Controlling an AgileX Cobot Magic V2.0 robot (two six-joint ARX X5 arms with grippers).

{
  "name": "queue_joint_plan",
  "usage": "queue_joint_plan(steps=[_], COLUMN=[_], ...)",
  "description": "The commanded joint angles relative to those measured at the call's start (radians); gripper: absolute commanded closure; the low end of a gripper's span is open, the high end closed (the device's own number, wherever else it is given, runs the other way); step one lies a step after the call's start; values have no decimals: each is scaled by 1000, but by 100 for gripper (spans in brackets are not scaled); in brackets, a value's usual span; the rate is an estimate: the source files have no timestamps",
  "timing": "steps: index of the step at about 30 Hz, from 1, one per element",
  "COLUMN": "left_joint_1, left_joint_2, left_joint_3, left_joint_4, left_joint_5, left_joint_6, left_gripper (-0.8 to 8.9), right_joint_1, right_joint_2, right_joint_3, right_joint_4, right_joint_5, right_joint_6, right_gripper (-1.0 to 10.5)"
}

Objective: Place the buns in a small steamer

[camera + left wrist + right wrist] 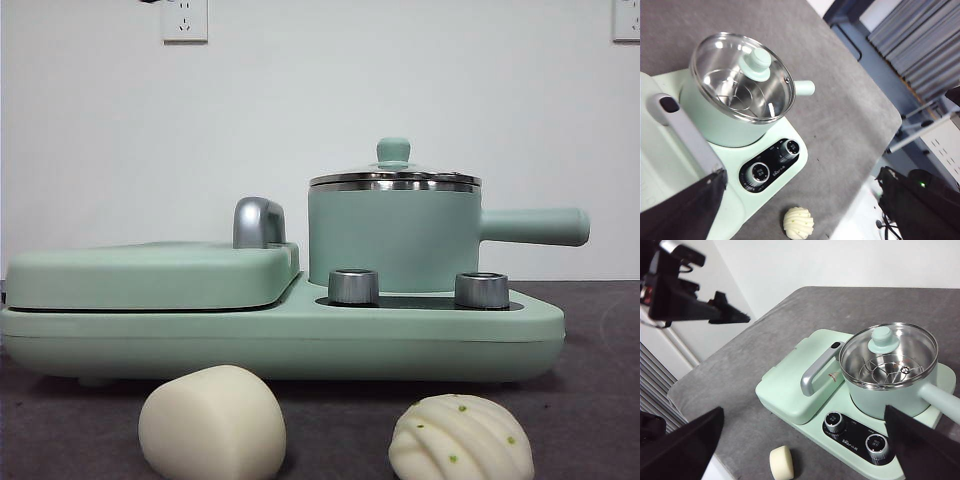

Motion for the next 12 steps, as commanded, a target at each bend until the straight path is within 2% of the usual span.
queue_joint_plan(steps=[1,8,12], left_joint_1=[-22,-89,-133], left_joint_2=[112,402,564], left_joint_3=[128,437,621], left_joint_4=[-72,-258,-370], left_joint_5=[-22,-113,-209], left_joint_6=[49,89,137], left_gripper=[321,322,322], right_joint_1=[2,2,2], right_joint_2=[4,4,5], right_joint_3=[16,16,16], right_joint_4=[9,9,8], right_joint_5=[-3,-2,21], right_joint_6=[8,7,6], right_gripper=[433,433,433])
